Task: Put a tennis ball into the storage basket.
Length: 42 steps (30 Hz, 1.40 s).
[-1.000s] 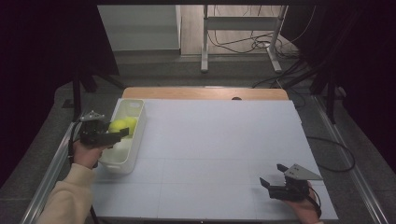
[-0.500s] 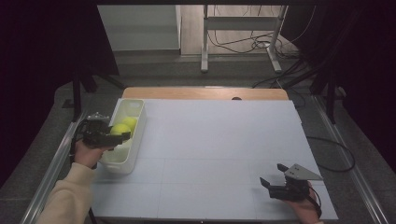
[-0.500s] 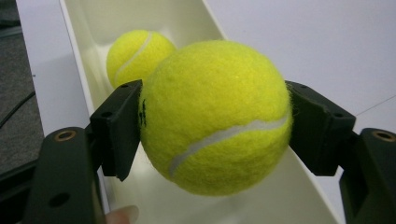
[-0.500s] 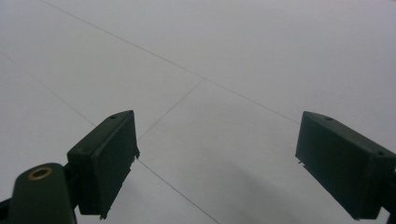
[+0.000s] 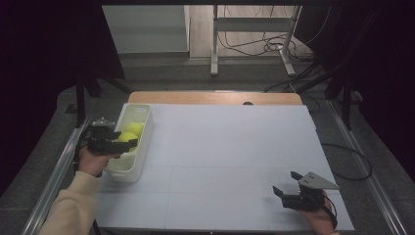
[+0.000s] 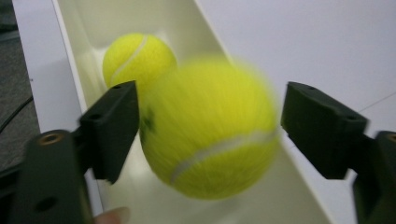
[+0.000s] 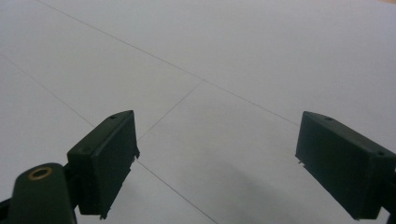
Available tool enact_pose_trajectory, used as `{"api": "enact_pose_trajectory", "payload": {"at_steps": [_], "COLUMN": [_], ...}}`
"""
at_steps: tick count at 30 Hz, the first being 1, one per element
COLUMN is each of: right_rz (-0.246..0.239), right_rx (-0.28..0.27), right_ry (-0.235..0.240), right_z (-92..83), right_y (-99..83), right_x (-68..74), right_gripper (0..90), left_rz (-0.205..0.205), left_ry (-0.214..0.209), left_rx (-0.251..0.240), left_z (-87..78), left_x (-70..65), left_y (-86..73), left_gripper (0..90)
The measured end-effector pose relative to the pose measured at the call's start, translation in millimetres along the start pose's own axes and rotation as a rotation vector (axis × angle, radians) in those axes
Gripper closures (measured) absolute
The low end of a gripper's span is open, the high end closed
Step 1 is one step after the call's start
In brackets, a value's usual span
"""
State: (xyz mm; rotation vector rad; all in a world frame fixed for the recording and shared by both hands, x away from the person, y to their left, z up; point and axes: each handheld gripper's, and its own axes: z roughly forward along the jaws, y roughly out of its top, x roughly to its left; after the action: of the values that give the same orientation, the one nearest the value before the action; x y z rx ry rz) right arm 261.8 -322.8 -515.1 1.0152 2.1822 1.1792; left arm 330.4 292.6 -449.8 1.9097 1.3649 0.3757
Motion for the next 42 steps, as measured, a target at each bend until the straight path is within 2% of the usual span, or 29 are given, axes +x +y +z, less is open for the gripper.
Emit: {"api": "enact_pose_trajectory", "payload": {"at_steps": [8,19,23,32,42], "right_rz": [-0.002,-0.001,0.0,-0.005,-0.015], "right_rx": [0.003,-0.002,-0.002,-0.001,-0.004], "right_ry": [0.0,-0.001,-0.001,-0.001,0.018], "right_z": [-0.2,-0.4,-0.7,-1.1,-0.8], "right_y": [0.2,0.1,0.0,0.2,0.6], "right_x": [0.2,0.4,0.3,1.1,3.3], "right_gripper": [13.4,13.4,13.4,13.4,13.4], "left_rz": [0.024,0.03,0.052,0.084,0.135], "left_ry": [-0.042,-0.07,-0.081,-0.144,-0.239], "left_rx": [-0.099,-0.129,-0.141,-0.185,-0.226], "left_z": [-13.4,-14.0,-15.8,-19.4,-15.1], "left_x": [-10.8,-16.3,-22.3,-42.1,-77.1], "left_y": [3.3,1.3,-1.0,-7.9,-21.2], "left_gripper": [17.1,16.2,16.1,16.1,16.3]}}
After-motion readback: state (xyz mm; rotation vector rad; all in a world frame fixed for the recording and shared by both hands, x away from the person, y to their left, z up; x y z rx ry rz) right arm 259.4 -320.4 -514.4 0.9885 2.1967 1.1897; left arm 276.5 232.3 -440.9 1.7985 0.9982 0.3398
